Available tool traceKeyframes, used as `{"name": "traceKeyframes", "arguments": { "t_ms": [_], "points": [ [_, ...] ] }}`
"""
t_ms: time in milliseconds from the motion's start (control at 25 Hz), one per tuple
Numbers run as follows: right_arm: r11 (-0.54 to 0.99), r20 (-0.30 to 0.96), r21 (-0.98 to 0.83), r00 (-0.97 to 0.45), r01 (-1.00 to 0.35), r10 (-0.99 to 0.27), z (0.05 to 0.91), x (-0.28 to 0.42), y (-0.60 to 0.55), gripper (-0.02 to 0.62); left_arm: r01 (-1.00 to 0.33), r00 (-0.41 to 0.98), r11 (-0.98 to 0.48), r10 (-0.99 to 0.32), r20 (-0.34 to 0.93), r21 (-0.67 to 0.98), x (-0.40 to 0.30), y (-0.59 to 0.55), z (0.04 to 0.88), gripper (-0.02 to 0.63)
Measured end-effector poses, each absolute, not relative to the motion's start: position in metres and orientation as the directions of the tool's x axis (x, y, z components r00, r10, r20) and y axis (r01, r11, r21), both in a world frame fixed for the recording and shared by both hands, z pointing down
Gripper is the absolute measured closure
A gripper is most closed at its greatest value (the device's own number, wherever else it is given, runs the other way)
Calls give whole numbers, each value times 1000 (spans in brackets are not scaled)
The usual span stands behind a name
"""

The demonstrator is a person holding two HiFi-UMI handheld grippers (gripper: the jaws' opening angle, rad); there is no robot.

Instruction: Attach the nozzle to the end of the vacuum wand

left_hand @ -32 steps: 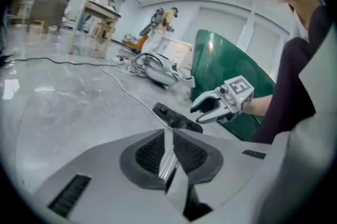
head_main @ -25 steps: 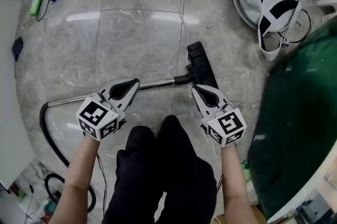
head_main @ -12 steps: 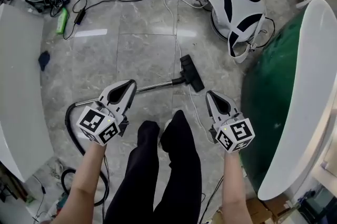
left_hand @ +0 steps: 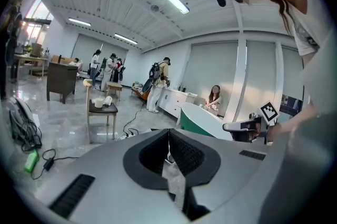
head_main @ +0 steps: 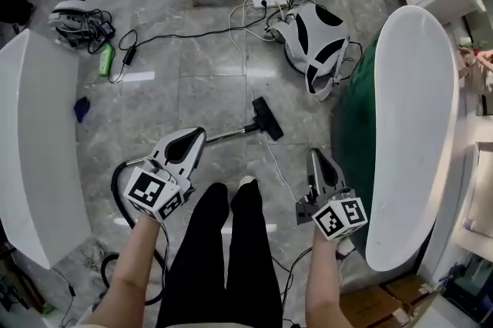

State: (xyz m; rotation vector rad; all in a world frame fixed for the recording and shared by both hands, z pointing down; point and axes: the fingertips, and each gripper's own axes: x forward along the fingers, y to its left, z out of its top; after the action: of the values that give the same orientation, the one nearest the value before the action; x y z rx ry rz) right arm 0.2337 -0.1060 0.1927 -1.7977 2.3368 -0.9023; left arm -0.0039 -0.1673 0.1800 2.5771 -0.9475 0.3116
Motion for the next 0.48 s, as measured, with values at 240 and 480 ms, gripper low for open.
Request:
{"name": "traceKeyframes", "arguments": {
  "t_ms": [240, 480],
  "points": [
    [33, 222, -468, -154, -883, -963, 99, 238, -77, 580, -651, 758, -676, -606, 243, 346, -16, -137, 95, 595],
    [-11, 198, -352, -63, -936, -978, 23, 242, -44, 580, -695, 715, -653, -671, 194, 301, -33, -124, 30, 595]
  ]
}}
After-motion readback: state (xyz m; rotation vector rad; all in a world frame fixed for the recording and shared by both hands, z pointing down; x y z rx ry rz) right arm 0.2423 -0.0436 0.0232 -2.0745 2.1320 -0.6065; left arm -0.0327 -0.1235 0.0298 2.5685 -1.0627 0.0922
